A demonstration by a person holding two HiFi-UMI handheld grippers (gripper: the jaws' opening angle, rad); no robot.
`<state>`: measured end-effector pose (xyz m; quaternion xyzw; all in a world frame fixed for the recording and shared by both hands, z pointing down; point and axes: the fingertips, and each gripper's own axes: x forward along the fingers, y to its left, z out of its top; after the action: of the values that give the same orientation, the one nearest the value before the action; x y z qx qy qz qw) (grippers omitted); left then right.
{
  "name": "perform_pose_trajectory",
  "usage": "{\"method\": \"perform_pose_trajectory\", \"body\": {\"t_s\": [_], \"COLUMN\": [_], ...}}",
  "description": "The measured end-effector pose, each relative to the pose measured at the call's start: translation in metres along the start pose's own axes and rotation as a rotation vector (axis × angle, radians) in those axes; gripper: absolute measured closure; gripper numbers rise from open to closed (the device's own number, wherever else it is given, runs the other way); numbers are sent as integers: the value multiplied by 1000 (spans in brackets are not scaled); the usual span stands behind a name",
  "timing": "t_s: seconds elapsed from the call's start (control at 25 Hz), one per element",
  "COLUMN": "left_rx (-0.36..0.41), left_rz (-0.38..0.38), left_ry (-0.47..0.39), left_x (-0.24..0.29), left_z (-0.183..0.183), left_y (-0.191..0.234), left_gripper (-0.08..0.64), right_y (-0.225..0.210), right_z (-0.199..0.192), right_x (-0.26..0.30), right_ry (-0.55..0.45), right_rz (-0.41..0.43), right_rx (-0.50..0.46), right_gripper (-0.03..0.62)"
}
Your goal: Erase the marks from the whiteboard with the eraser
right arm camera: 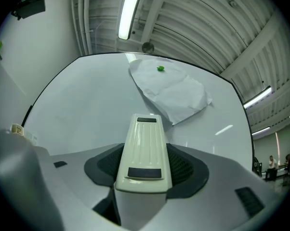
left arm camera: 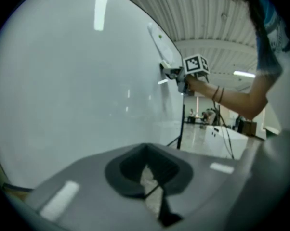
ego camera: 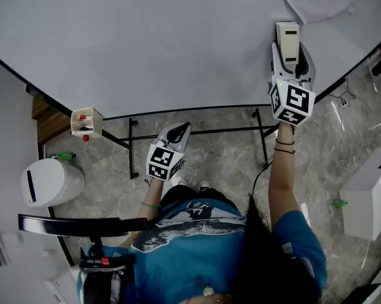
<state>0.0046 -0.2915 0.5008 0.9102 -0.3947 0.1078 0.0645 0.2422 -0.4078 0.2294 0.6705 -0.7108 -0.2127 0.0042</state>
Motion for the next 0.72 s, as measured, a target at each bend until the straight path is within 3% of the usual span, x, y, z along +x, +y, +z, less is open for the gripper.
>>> {"method": "perform_pose_trajectory", "body": {"t_s": [0.4,0.52,0.72], "left_rx": [-17,-26,-34], "left_rz": [67,88,103], "left_ry": [0,0,0], "left_x": [-12,-15,-18], "left_z": [-5,-7,-9], "left_y": [24,31,36], "left_gripper": [557,557,557], "right_y": [30,61,137], "right_z": [4,9,17], "right_x": [6,8,11], "right_ry": [-44,-60,-78], "right_rz": [-7,40,161], "right_rx": [44,61,1], "right_gripper": [328,328,328]}}
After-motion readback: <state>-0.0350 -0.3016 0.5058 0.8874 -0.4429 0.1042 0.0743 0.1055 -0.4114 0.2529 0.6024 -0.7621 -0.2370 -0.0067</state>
